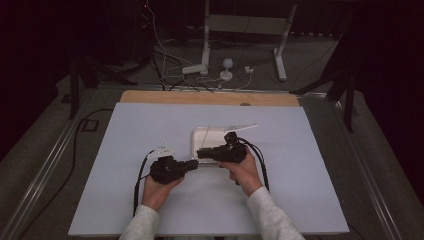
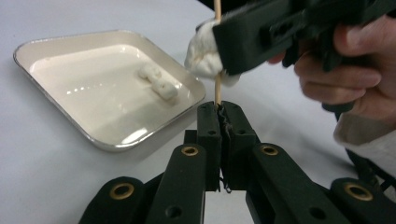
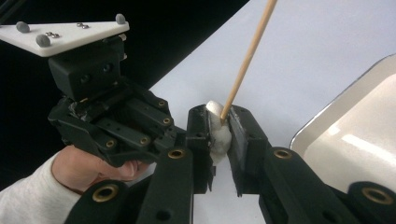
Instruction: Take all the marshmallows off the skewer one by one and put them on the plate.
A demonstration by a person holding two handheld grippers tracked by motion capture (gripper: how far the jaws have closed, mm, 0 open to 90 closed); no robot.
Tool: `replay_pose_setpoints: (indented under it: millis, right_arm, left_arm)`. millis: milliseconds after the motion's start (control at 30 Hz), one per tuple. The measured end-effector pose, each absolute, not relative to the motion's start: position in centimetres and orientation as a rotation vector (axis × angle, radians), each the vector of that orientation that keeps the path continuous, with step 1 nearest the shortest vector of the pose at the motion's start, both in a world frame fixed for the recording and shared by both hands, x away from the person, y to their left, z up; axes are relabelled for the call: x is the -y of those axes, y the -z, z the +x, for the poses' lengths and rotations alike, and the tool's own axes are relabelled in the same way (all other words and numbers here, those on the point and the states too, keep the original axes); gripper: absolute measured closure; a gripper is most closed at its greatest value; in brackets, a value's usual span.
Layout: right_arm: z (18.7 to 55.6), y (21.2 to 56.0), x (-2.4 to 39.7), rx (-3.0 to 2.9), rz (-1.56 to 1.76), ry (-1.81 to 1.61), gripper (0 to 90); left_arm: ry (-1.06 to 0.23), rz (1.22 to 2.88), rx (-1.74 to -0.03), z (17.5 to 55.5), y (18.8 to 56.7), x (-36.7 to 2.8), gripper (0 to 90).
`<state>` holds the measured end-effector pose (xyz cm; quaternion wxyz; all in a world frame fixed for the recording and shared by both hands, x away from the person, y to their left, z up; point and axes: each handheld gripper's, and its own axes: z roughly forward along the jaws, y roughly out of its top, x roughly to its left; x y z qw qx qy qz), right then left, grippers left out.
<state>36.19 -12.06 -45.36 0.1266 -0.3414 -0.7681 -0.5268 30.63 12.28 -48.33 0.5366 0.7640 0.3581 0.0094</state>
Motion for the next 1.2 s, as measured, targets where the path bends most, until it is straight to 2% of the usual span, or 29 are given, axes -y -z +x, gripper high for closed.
replay_pose_setpoints:
  millis: [200, 333, 433, 700, 1200]
  right_arm:
    - [36.18, 45.35, 12.14, 2.231, -0.989, 1.54, 78.6]
    - [36.12, 45.37, 11.89, 2.218, -0.957, 1.537, 67.2]
    - [36.05, 45.47, 11.5, 2.241, -0.945, 1.515, 66.4]
    - [36.05, 45.56, 11.33, 2.259, -0.959, 1.492, 79.6]
    - [36.08, 44.67, 11.56, 2.307, -0.985, 1.497, 80.5]
  left_arm:
    - [-0.044, 1.84, -0.841, 30.48, 48.17, -12.07, 90.0]
    - [-0.047, 1.816, -0.844, 30.45, 48.03, -12.21, 90.0]
    - [-0.047, 1.806, -0.839, 30.38, 47.96, -12.19, 90.0]
    - [-0.05, 1.816, -0.826, 30.29, 48.0, -11.97, 90.0]
    - [-0.129, 1.866, -0.807, 30.06, 47.7, -11.75, 90.0]
